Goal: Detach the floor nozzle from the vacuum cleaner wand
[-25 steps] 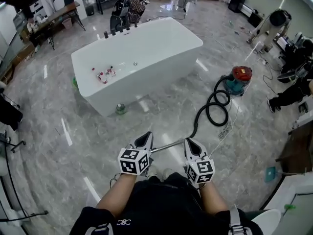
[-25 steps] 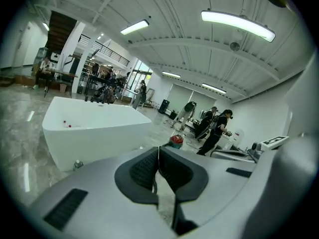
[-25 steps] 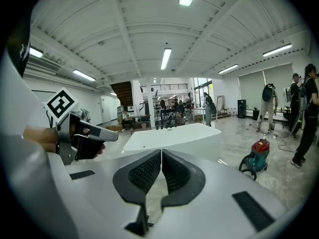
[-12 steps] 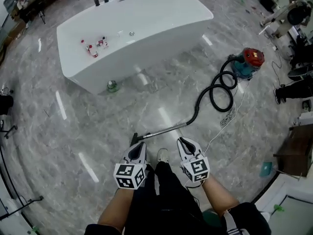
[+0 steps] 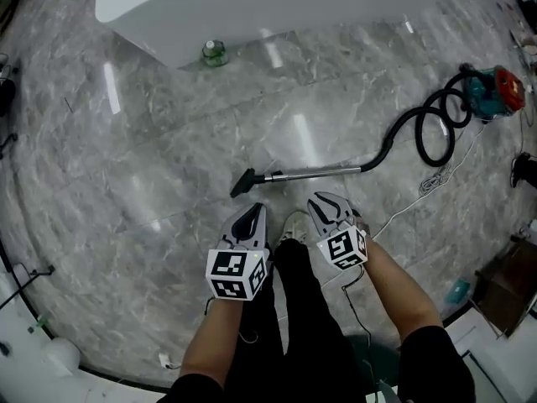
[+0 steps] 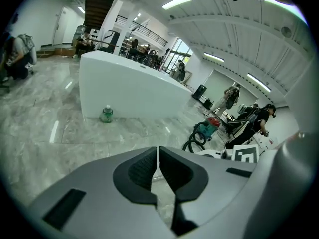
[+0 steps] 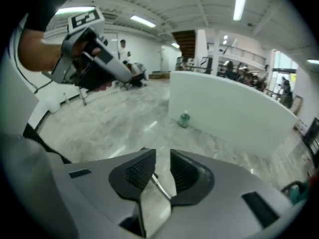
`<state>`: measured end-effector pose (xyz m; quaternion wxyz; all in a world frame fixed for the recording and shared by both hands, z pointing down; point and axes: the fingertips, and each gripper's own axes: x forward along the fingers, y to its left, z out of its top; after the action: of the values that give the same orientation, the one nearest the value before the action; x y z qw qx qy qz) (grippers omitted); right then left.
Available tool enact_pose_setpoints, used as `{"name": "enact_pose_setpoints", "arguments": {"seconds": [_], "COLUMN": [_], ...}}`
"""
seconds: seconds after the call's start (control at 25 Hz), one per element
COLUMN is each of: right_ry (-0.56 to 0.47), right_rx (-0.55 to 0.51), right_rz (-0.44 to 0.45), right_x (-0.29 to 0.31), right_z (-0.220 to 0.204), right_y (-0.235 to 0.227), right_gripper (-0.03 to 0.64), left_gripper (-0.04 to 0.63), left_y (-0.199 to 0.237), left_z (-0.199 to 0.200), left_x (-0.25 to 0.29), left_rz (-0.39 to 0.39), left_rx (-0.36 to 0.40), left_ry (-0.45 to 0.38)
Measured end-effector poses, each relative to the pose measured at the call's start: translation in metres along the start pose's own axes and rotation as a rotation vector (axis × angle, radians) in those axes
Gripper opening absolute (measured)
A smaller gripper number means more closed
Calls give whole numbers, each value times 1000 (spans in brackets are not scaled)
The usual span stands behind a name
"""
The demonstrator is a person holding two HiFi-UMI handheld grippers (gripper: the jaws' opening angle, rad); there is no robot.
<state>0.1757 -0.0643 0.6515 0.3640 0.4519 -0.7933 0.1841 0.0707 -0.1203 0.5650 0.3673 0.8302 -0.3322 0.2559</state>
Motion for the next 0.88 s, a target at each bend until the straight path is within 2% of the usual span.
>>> {"name": "enact_pose_setpoints", "arguments": {"seconds": [0.04, 0.12, 0.32, 0.52, 0.68, 0.88], "right_ry": [52, 149, 321, 408, 444, 574], "right_rx": [-50, -139, -218, -295, -416, -449], "right_rz": [55, 131, 179, 239, 214, 264], "right_x": [23, 65, 157, 228, 284, 334], "right_z": [-17, -53, -133, -182, -223, -283], "right_y": [9, 22, 28, 41, 38, 43], "right_gripper": [95, 137, 228, 241, 241, 241], "left_gripper": [8, 8, 8, 9, 9, 9], "left_y": [10, 30, 84, 119, 134, 151], "left_z": [-12, -36, -88, -110, -118, -125], "left_x": [7, 21, 59, 100, 132, 161], "left_rz": [8, 17, 32, 21, -15, -58], "left_rx": [-9, -23, -43, -41, -30, -42], "left_ry": [9, 28, 58, 96, 106, 112]}}
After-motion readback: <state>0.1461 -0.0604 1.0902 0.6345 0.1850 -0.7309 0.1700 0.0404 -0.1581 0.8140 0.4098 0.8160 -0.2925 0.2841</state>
